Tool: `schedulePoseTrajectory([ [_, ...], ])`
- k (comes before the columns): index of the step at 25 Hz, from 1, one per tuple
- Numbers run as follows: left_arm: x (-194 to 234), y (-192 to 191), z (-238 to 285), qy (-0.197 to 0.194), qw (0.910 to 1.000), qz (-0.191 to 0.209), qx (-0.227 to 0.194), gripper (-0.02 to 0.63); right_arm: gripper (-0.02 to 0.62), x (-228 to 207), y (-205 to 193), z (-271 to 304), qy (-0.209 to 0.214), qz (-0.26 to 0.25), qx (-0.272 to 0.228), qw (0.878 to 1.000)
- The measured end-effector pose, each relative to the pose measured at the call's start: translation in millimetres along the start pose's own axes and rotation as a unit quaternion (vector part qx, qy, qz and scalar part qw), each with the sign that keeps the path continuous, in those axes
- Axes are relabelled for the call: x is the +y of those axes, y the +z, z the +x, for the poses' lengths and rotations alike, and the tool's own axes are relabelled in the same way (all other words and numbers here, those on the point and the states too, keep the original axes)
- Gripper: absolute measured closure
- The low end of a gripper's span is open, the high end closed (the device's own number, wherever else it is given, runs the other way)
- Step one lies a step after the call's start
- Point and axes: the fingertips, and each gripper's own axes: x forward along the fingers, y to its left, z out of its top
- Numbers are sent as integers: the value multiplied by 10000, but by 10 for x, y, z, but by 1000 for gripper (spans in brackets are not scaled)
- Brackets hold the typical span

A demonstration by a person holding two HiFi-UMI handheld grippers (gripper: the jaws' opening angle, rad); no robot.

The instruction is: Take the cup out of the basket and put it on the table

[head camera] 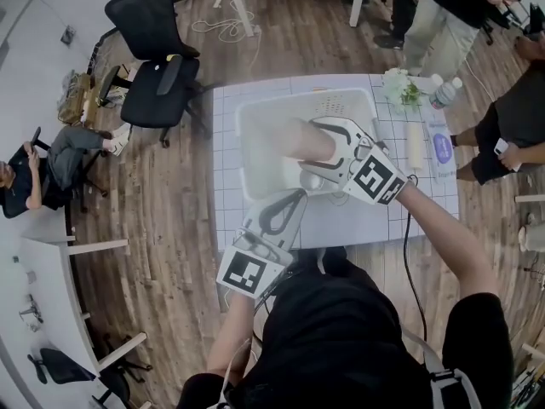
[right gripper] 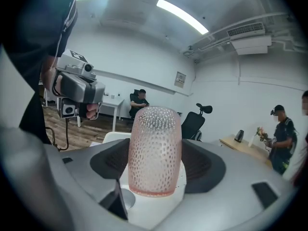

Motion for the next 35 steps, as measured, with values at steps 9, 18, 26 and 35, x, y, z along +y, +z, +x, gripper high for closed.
schedulePoseTrajectory([
  [9,-33,-133,-134,209,9995,-34,237,595,252,298,120,-481,-315,401,-373,9980],
  [18,-147,-160,-116,305,9995,14,117,595,251,582,268,-923,-557,336,-807,9946],
  [26,-386,-239,-15,87,9998,-5,199,595,252,741,274,-1326,-1169,1194,-1569,9734],
  [35,-708,-294,85,47,9997,-97,223,595,252,756,-18,-1727,-1420,1558,-1560,9650],
])
